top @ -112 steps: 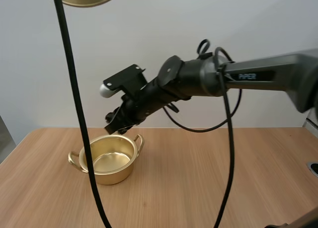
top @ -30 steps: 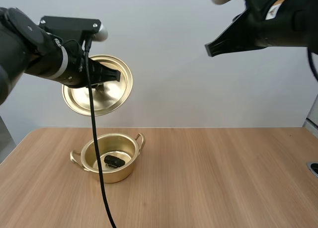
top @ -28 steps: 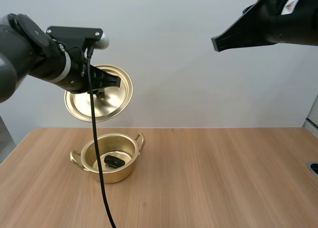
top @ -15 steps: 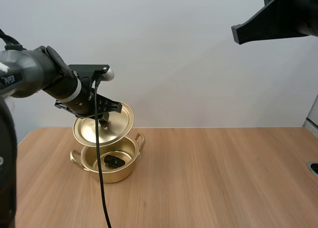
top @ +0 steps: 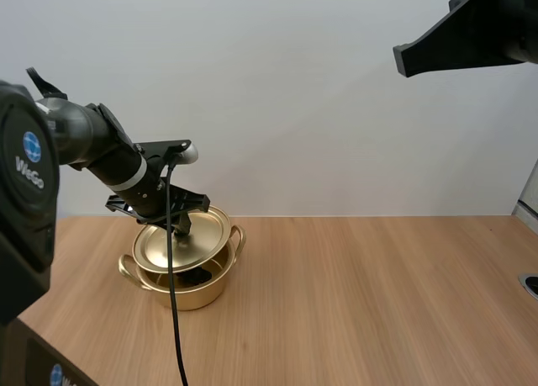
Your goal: Open the pot, put the car inside, and close it
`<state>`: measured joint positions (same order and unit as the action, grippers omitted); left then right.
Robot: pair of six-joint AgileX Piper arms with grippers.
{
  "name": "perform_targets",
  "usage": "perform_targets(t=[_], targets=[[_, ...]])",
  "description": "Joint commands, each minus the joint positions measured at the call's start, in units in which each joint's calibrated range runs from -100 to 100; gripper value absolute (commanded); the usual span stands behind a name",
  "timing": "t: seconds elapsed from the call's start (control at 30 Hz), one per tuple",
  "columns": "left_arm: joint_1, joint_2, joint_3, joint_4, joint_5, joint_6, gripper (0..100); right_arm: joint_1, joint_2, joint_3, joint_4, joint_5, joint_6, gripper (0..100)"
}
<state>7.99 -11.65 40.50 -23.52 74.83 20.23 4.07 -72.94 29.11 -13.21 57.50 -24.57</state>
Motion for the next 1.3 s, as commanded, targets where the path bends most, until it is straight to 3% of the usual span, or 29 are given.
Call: perform_targets(t=[0.0,0.63,0.73,0.9,0.97,1.27], targets=[[-0.02,0.1,0.4,-0.1,-0.3,0.1,0,0.0,0.0,0.0,0.2,0.1,0.1,0],[-0.02,0.2,6.7,-1.4,-5.3,3.9,2,0.0,0.0,0.0,0.7,0.1,0.1,0],[-0.02,0.2,6.7,-6.2,-3.5,6.6,21,0.0,0.0,0.0,1.0,0.1,0.1,0],[-0.02,-1.1,6.7,-14.4,-3.3,11.3,86,0.0,0.0,0.0,1.8,0.6,0.1,0],[-0.02,-3.2,6.7,-15.3,-6.7,13.3,100,0.0,0.2,0.0,2.9,1.6,0.1,0],[-0.02,-17.0,6.7,-16.1,-18.4,15.5,100,0.0,1.5,0.5,4.7,3.3,0.1,0]])
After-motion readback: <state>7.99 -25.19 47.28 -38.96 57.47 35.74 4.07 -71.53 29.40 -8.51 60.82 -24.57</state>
